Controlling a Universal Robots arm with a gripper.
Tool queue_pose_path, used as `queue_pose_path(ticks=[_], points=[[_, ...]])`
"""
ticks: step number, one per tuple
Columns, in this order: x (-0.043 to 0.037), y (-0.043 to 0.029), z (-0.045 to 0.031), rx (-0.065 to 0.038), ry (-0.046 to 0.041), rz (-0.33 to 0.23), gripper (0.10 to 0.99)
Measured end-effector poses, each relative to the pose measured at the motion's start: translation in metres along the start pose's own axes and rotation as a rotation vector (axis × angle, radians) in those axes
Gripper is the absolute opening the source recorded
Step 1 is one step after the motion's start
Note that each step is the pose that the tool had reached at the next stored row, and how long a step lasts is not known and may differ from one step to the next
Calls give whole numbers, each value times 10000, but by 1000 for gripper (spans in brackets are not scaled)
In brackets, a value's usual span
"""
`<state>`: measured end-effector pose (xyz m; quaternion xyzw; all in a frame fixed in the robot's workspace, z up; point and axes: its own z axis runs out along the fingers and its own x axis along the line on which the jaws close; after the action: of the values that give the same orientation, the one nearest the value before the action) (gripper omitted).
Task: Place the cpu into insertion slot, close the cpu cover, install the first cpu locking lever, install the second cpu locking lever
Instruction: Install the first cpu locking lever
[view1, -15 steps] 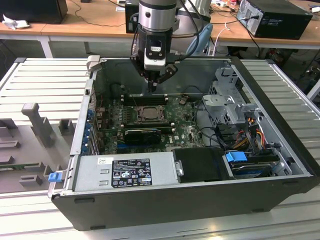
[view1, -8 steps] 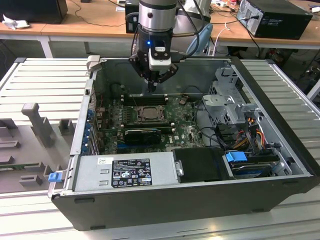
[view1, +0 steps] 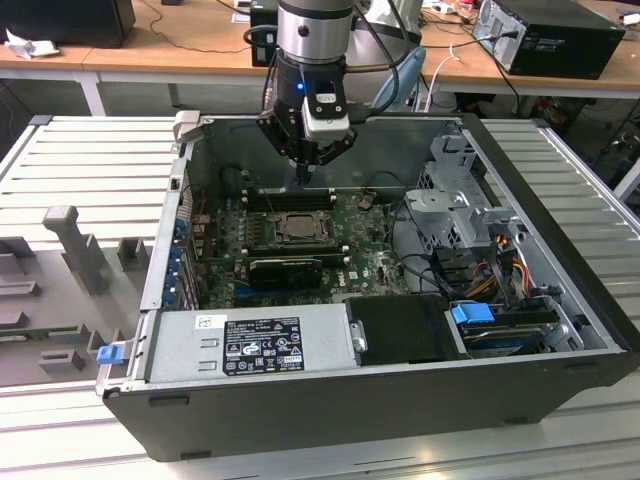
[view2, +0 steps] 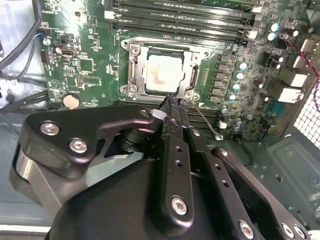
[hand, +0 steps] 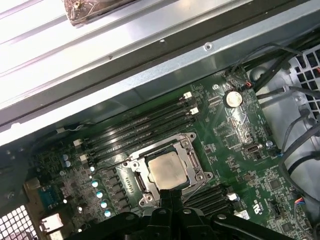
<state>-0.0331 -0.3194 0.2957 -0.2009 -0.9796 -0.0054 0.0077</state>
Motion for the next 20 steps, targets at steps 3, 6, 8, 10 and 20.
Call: queue_pose_path(ticks=[3, 6, 8, 10, 20], points=[[0, 0, 0, 3, 1, -161, 106], [0, 0, 0, 6, 2, -322, 106], [0, 0, 0, 8, 3, -426, 106], [0, 0, 0, 14, 6, -813, 106], [0, 0, 0, 30, 13, -1726, 106]])
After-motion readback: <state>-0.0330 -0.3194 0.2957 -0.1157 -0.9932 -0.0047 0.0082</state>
